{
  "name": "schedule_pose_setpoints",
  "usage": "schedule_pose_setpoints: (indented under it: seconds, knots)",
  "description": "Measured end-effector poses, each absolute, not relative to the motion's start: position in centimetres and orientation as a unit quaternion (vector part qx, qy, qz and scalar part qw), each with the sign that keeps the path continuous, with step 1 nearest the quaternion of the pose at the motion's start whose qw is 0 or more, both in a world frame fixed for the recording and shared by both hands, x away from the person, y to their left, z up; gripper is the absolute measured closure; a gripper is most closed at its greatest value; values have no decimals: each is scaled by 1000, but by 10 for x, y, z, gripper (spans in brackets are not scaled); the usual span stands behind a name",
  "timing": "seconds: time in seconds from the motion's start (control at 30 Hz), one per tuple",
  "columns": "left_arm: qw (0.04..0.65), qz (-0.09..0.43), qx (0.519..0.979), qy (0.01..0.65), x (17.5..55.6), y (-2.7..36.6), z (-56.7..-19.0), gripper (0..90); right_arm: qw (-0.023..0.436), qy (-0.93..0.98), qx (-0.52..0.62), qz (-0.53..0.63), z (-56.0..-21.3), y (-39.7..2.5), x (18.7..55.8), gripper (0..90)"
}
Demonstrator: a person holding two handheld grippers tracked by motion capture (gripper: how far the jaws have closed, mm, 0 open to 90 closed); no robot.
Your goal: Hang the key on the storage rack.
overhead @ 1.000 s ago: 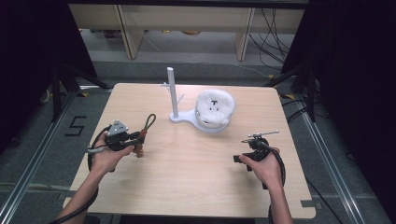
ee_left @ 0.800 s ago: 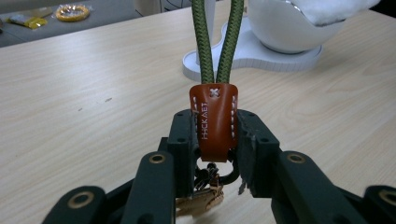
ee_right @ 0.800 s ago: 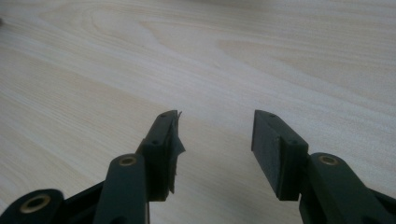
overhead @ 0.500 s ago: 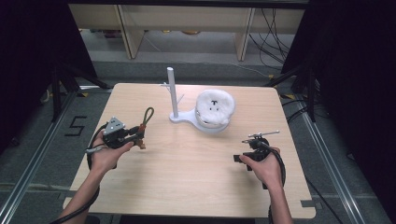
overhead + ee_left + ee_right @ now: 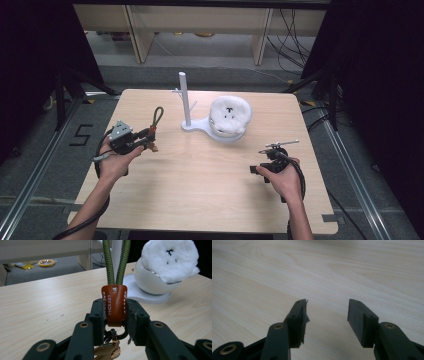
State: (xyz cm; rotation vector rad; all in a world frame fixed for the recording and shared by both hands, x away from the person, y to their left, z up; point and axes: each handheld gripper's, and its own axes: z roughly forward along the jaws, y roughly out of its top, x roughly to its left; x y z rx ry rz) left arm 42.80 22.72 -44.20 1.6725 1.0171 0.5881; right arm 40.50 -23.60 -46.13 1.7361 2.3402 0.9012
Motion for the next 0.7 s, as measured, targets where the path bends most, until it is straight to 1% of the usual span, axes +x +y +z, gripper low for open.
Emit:
schedule_pose_setpoints:
  seconds: [0.27, 0.7]
  knots:
    - [539, 253, 685, 421, 434, 222, -434, 683, 47, 765, 573, 290, -461, -236, 405, 504]
    - [547, 265, 680, 410, 443, 216, -419, 683, 52, 768, 564, 300, -463, -236, 405, 503]
